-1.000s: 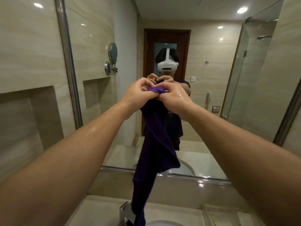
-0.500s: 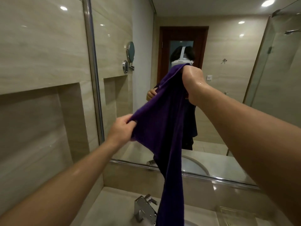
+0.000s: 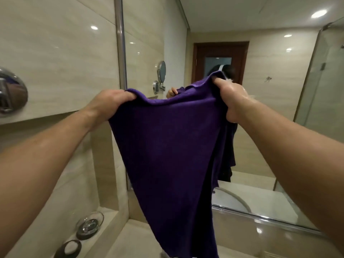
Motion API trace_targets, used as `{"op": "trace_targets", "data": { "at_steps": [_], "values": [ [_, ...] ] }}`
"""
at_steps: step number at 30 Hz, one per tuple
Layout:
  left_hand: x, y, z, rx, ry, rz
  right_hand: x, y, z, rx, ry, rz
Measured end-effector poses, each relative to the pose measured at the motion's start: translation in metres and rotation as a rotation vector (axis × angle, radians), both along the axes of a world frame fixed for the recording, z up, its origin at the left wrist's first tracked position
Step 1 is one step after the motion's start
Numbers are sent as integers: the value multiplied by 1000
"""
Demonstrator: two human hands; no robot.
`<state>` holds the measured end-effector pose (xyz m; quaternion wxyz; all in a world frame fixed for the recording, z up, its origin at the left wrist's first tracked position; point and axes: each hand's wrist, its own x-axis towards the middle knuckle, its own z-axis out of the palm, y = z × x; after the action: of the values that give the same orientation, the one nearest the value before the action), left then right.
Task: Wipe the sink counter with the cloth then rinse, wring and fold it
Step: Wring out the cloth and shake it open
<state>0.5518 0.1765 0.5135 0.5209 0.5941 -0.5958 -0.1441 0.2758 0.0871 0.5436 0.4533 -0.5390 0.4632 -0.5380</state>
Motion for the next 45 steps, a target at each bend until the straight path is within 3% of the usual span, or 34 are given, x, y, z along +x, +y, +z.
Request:
{"op": "trace_targets", "data": {
  "at_steps": [5, 13, 18, 24, 30, 38, 45],
  "values": [
    [15, 11, -3, 102, -60, -1, -5, -11, -4, -45, -20, -104],
    [25, 12, 9, -72, 76, 46, -9, 7, 2, -112, 39, 16],
    [41, 22, 44, -198, -15, 278, 3, 21, 19, -231, 20, 118],
    [63, 61, 59, -263, -47, 335, 28, 16, 34, -333, -26, 28],
    [60, 121, 54, -190, 50, 376, 32, 20, 29, -184, -15, 142],
    [7, 214, 28, -210, 204, 660, 30, 32, 13, -189, 100, 365],
    [-34, 282, -5, -151, 317, 761, 28, 77, -8, 29, 54, 634]
  ]
}}
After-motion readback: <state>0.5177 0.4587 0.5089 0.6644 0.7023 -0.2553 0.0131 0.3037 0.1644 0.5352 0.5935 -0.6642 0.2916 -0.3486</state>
